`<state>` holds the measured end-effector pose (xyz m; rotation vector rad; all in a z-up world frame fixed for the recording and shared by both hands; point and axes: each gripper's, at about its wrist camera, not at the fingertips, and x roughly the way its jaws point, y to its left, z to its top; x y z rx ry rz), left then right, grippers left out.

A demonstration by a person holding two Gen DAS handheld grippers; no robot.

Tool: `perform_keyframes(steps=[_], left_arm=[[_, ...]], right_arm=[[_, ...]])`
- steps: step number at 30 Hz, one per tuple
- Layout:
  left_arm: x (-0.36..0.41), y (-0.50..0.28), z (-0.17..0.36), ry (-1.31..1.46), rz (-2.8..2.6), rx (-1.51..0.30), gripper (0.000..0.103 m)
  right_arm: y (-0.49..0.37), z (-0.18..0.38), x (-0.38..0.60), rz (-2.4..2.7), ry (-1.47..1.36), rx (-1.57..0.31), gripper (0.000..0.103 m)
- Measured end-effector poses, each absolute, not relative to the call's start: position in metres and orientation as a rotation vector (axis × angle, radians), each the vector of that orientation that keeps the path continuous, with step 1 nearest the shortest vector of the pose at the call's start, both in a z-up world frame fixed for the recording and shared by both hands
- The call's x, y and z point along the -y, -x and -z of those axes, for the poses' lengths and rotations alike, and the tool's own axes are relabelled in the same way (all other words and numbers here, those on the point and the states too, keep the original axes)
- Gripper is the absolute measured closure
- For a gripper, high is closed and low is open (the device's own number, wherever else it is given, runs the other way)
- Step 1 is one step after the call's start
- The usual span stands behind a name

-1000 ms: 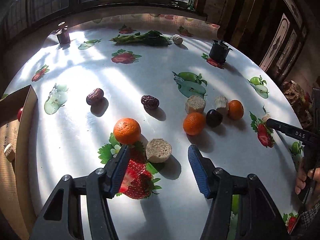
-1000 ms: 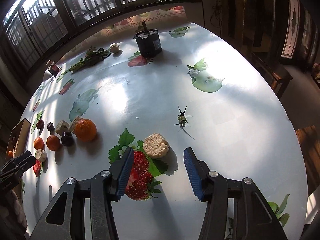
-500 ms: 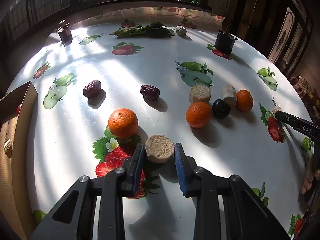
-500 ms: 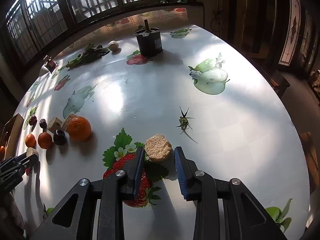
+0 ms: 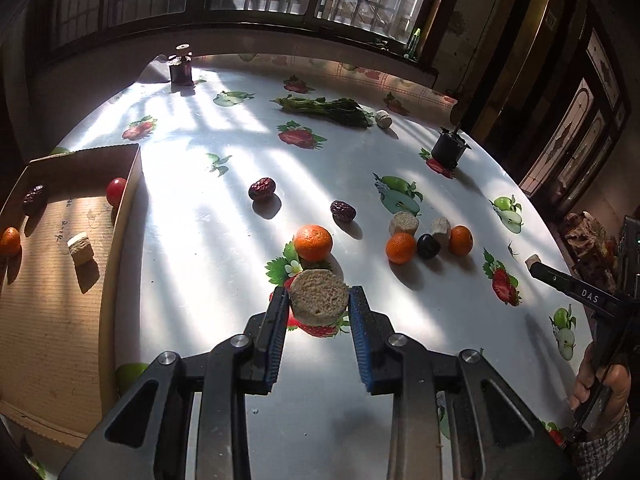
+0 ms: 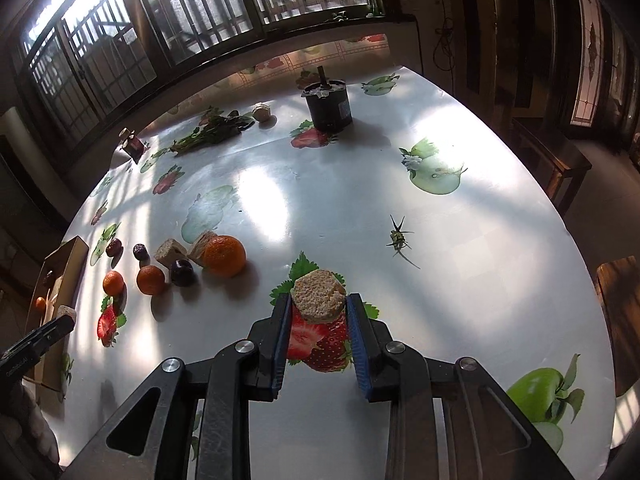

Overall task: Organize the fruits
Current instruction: 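Carry both rice cakes into the tray and open both grippers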

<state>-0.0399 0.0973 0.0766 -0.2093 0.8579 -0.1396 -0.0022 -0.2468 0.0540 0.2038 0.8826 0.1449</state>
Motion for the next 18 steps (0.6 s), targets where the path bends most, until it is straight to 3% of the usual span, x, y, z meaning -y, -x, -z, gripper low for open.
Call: perform_keyframes(steps=[9, 18], left_arm=[[-0.195, 0.077, -0.104, 0.235, -0.001, -0.793, 0.073], [-0.324, 0.078, -0.083, 0.257, -0.254, -0.873, 0.073]], right_arm=[[0.025, -0.09, 0.157, -0.338, -0.176, -0.855, 0.074], [0.021, -0.099, -0.009, -0.646, -0.115, -0.916, 0.073]])
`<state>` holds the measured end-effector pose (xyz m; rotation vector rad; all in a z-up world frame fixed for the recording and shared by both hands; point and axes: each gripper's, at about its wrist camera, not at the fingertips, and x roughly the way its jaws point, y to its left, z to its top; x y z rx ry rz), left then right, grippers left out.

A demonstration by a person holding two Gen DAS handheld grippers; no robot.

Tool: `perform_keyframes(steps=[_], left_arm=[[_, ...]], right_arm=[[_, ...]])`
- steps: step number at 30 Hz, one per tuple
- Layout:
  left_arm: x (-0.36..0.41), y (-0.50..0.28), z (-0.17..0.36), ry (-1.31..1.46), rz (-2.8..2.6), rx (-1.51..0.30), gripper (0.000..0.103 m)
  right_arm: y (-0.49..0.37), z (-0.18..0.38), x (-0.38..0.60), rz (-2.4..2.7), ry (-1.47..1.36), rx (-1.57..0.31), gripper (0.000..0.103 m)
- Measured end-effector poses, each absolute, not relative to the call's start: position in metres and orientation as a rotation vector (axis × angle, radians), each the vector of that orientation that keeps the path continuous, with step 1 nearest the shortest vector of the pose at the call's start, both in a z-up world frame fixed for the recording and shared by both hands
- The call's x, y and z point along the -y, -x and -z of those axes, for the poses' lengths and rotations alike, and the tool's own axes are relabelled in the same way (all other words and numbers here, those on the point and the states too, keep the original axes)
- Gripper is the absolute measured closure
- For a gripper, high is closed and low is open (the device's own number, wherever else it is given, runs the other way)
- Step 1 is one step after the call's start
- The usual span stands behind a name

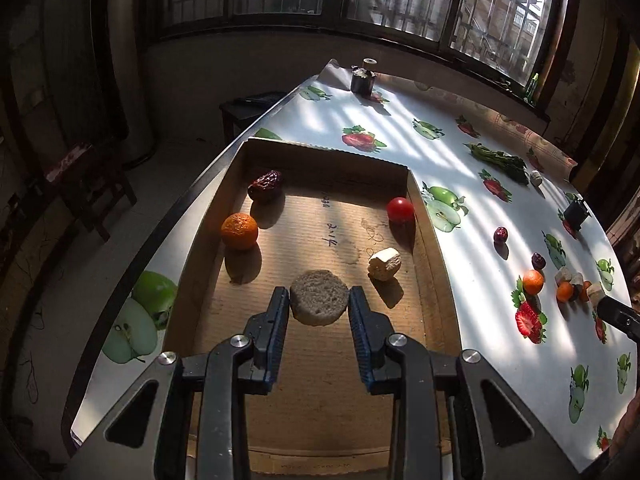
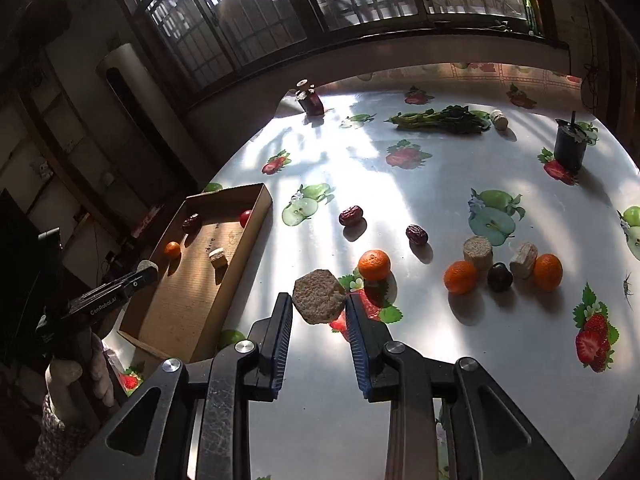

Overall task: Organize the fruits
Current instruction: 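Carry both rice cakes into the tray and open both grippers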

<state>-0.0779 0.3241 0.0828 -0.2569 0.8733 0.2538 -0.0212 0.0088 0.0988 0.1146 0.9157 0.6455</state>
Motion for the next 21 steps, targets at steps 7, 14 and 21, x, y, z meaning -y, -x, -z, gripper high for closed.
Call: perform_keyframes(steps=[7, 14, 21], left_arm=[[-0.364, 0.065, -0.056, 0.308, -0.302, -0.972, 0.073], [-0.381, 0.05, -0.034, 0.339, -0.337, -1.042, 0.073], [-0.386, 0.047, -0.03, 0.369, -0.345, -1.033, 0.073]], right_arm=[[0.011, -0.07, -0.135, -0.781, -0.017, -1.015, 0.073], [0.002, -0.034, -0.212, -0.79, 0.112, -1.075, 0.073], [-0.004, -0.016, -0.235, -0.773, 0.163, -1.092, 0.073]])
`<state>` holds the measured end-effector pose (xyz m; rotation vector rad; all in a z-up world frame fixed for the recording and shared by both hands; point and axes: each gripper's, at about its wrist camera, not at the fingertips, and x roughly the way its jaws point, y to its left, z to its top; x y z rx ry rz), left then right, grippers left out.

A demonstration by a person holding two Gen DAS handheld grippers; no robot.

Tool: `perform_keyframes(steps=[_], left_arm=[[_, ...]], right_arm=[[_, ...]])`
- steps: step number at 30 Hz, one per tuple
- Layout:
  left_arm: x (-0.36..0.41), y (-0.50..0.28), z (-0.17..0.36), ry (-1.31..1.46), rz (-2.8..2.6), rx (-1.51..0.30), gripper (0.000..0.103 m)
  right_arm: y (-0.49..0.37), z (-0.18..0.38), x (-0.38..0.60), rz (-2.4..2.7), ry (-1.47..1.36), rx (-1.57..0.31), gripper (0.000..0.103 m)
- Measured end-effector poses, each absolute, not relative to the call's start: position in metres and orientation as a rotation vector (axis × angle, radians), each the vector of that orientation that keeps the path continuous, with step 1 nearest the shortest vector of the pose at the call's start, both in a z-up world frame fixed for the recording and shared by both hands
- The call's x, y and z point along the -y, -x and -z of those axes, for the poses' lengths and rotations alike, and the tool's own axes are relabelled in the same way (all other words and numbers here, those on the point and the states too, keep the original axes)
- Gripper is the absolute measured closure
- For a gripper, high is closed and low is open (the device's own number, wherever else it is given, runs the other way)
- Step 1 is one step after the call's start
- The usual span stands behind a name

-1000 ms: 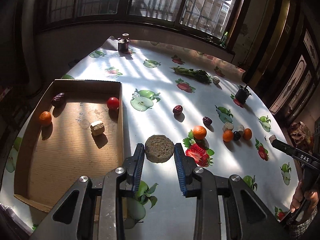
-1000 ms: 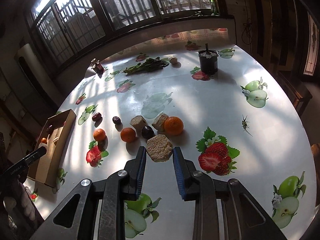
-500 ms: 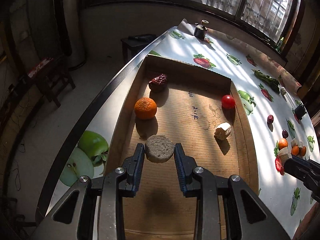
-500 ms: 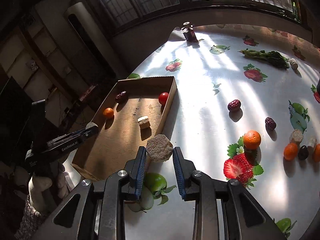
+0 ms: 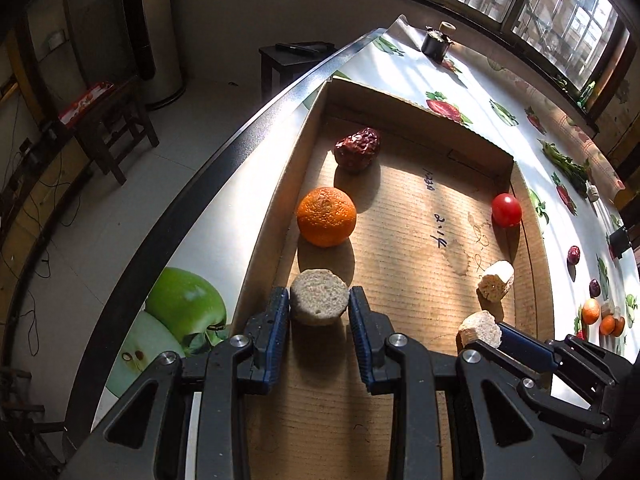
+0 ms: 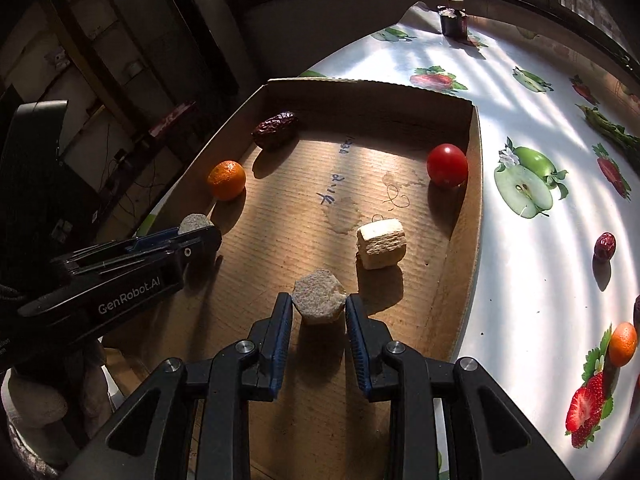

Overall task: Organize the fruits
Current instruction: 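Carry both rice cakes into the tray and open both grippers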

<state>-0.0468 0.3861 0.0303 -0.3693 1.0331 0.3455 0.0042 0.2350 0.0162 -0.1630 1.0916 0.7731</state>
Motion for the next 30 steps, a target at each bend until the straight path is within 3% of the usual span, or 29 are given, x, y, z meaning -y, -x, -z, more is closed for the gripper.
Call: perform_keyframes(steps=[9, 11, 16, 17, 20, 22, 30], left_arm=[[-0.392, 0.053, -0.039, 0.46, -0.312, -0.988, 0.069], [-0.392, 0.059, -0.047, 0.466, -0.317, -0.959, 0.069], [-0.374, 0.082, -0.081, 0.429, -0.339, -0.849, 0.069], [-0.366, 0.088, -0.088, 0.406, -0.351, -0.829, 0.066], [-0.336, 0.107, -0.106, 0.342, -0.384, -0.765, 0.057], [-0.317, 0.12, -0.113, 0.319, -0.402, -0.73, 0.05], [-0.273, 0.156, -0.121, 0.229, -0.5, -0.673, 0.046]], right_arm=[[-0.001, -0.013, -0.242, -0.744, 0.223, -1.055, 0.07], [0.003, -0.016, -0.238, -0.749, 0.207, -1.034, 0.065], [0.018, -0.041, -0.212, -0.741, 0.129, -0.949, 0.064], [0.022, -0.047, -0.2, -0.737, 0.093, -0.93, 0.063], [0.035, -0.057, -0.163, -0.7, -0.005, -0.887, 0.041], [0.045, -0.06, -0.141, -0.656, -0.029, -0.862, 0.04], [0.057, -0.021, -0.12, -0.574, -0.015, -0.971, 0.039]])
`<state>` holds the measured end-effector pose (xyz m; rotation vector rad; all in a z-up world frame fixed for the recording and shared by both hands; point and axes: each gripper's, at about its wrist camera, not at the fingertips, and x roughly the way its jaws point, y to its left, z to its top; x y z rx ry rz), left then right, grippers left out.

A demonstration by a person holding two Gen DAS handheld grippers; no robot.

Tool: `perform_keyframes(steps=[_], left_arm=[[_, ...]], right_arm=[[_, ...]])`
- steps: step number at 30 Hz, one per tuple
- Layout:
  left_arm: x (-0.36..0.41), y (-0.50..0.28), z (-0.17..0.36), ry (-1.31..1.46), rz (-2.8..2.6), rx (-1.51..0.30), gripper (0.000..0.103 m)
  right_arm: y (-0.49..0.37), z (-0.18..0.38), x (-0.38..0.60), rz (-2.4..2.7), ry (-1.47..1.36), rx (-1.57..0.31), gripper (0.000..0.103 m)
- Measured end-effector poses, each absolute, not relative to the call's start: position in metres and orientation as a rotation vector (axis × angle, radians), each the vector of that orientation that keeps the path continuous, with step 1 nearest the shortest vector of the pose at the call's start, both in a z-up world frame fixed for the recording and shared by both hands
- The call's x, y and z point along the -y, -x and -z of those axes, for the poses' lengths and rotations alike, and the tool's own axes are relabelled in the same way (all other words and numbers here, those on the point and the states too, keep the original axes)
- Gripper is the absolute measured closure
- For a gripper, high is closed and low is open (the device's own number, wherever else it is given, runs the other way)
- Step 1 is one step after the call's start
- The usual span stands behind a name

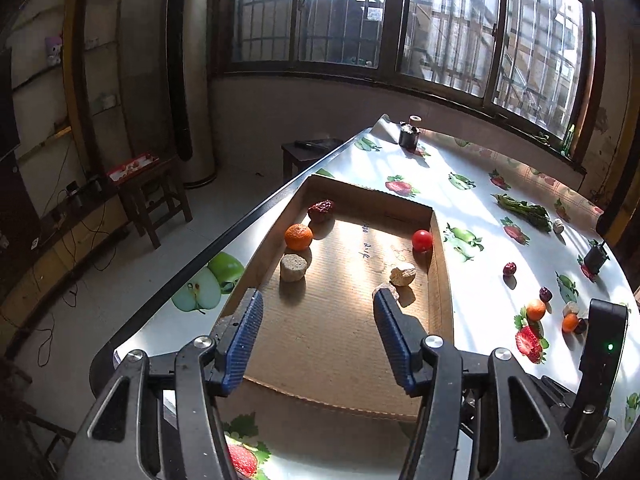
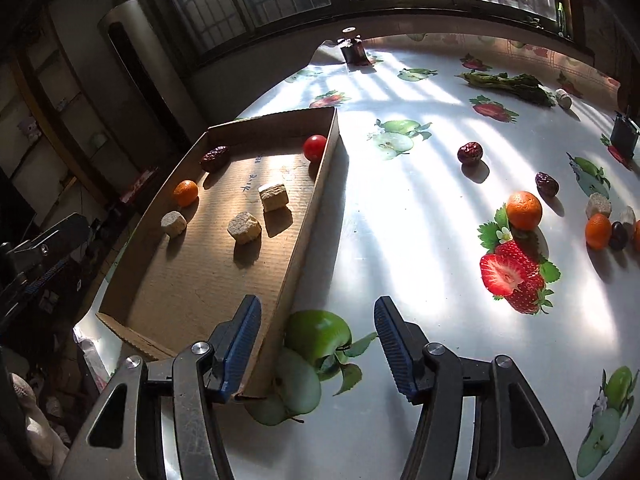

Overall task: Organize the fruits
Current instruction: 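Carry both rice cakes into the tray and open both grippers, then return both grippers to the table and grasp a mandarin with each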

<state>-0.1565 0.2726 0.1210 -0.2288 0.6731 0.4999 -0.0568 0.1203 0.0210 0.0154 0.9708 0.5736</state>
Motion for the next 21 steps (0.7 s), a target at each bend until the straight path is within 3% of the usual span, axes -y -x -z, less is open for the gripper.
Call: perform_keyframes(steps=[21], left_arm=[[-0.246, 0.185, -0.144, 0.132, -0.492, -0.612, 0.042]], right_arm=[[0.087, -0.01, -0.122, -0.563, 0.029, -1.069, 0.036]])
